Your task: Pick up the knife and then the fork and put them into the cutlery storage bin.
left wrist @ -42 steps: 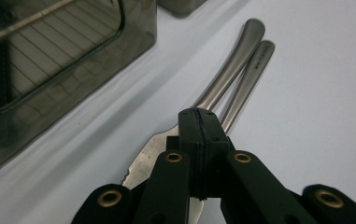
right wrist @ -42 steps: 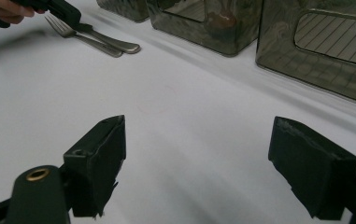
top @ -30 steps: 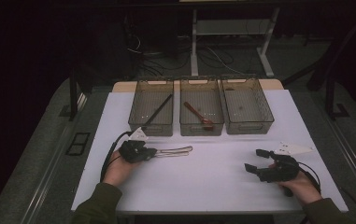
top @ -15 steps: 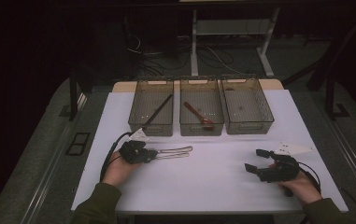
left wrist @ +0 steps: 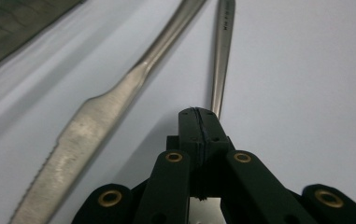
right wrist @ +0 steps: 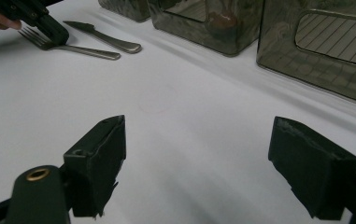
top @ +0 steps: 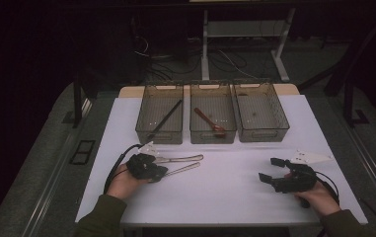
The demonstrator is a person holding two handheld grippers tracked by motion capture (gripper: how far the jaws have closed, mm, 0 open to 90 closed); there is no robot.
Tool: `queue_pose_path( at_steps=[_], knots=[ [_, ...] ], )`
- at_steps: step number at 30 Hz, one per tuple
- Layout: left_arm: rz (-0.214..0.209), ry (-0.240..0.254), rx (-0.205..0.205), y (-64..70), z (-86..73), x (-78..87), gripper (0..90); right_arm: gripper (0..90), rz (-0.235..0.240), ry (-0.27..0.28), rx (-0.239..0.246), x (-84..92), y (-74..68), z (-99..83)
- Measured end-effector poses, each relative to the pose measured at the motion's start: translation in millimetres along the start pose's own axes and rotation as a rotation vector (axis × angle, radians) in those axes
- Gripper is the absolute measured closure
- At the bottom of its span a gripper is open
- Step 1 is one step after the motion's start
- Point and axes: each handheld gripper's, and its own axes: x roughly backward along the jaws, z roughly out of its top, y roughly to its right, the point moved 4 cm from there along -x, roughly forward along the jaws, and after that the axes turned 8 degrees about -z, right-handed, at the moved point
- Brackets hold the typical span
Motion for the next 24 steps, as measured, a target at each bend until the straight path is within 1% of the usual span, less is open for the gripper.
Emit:
queue_pose_path(
  at_steps=[3,4,8,10,12,13,14,15,16,19,21,22,23,24],
  knots=[
    [-0.019,-0.004,0.004,5.6,-1.8,-0.9,88.7,18.4,0.0,0.0,0.0,0.2,0.0,0.0],
    [-0.023,-0.013,-0.008,7.0,-2.4,-0.7,88.6,18.4,0.0,0.0,-0.001,0.2,0.0,0.0],
    [-0.039,-0.019,-0.011,16.6,-4.0,-2.0,88.6,18.4,0.0,0.0,-0.001,0.6,0.1,0.1],
    [-0.036,-0.027,-0.016,17.9,-3.8,-2.1,88.6,18.4,0.001,0.001,-0.001,0.6,0.2,0.1],
    [-0.028,-0.021,-0.011,17.7,-3.2,-2.2,88.6,18.4,0.001,0.001,-0.001,0.6,0.3,0.2],
    [-0.019,-0.007,-0.004,17.5,-2.4,-1.7,88.5,18.4,0.001,0.001,-0.002,0.7,0.2,0.2],
    [-0.014,-0.002,-0.009,17.1,-1.8,-0.1,88.4,18.4,0.002,0.001,-0.002,0.8,0.1,0.2],
    [-0.011,0.015,-0.011,17.6,-0.7,1.2,88.2,18.4,0.001,0.001,-0.001,0.9,0.1,0.3],
    [-0.011,0.035,-0.004,19.0,0.6,2.0,84.8,18.4,0.002,0.002,-0.002,0.9,0.1,0.4],
    [-0.007,0.061,-0.007,24.0,3.0,1.8,77.5,18.4,0.001,0.001,-0.002,0.7,0.3,0.3],
    [0.002,0.061,-0.019,27.5,3.8,-2.1,73.6,18.4,0.001,0.002,-0.001,0.5,0.2,0.3],
    [0.011,0.057,-0.03,28.2,4.3,-4.0,73.3,18.4,0.001,0.001,-0.001,0.4,0.1,0.3],
    [0.016,0.057,-0.028,29.4,4.3,-5.8,73.1,18.4,0.0,0.001,0.0,0.5,0.1,0.2],
    [0.02,0.051,-0.042,29.0,4.7,-7.2,73.2,18.4,0.0,0.001,0.001,0.5,0.0,0.2]
  ],
)
